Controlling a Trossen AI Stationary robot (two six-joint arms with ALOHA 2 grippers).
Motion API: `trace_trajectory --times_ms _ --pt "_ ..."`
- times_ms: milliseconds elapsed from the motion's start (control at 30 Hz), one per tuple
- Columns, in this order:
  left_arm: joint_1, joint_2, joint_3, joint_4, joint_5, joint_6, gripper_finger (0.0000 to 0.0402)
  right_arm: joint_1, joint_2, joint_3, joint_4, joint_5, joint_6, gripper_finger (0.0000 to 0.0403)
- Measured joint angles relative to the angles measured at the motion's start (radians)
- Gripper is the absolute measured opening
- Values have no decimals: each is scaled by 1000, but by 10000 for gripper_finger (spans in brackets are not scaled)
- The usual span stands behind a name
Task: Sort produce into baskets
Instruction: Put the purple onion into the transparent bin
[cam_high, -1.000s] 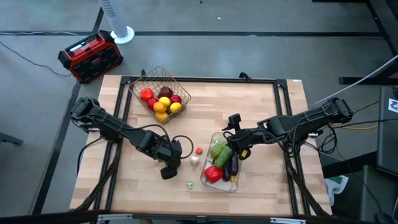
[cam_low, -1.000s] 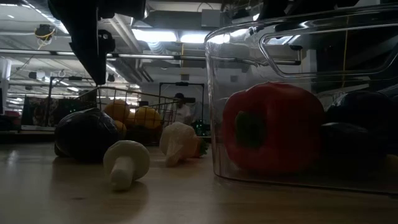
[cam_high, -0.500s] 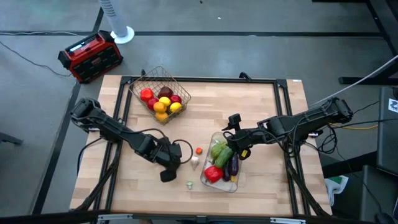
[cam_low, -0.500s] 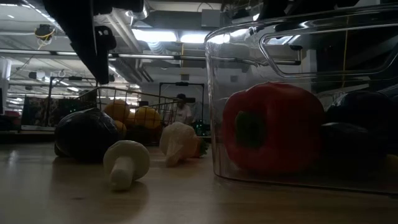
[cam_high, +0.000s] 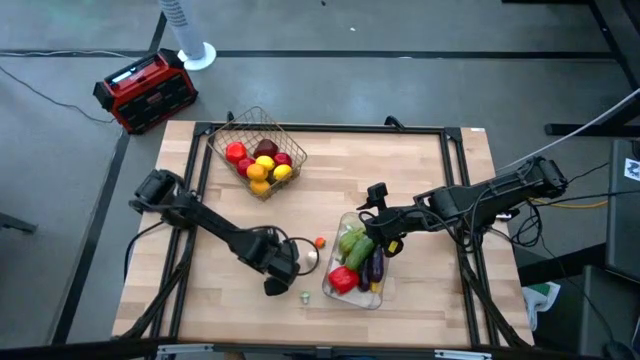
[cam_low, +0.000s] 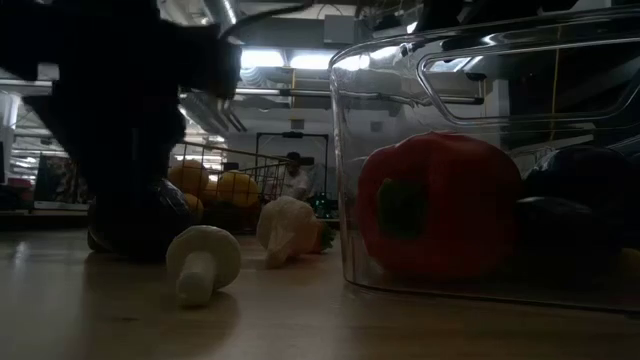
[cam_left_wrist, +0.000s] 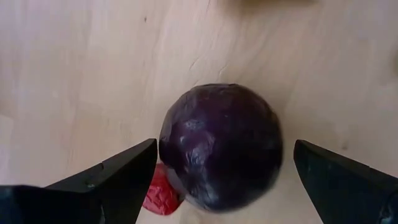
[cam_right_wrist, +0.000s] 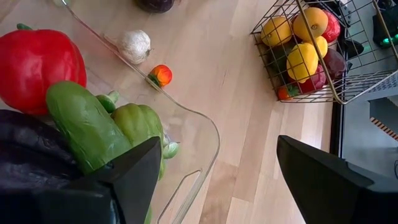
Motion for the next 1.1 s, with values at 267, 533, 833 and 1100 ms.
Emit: trace_trajectory --times_ms 267,533,833,1100 --pt "5 45 0 7 -1 41 349 0 0 0 2 0 0 317" --pt "27 35 45 -13 88 49 266 0 0 0 3 0 0 317" --pt "90 34 250 -8 124 243 291 0 0 0 3 0 0 317" --pt "151 33 356 117 124 365 294 0 0 0 4 0 0 317"
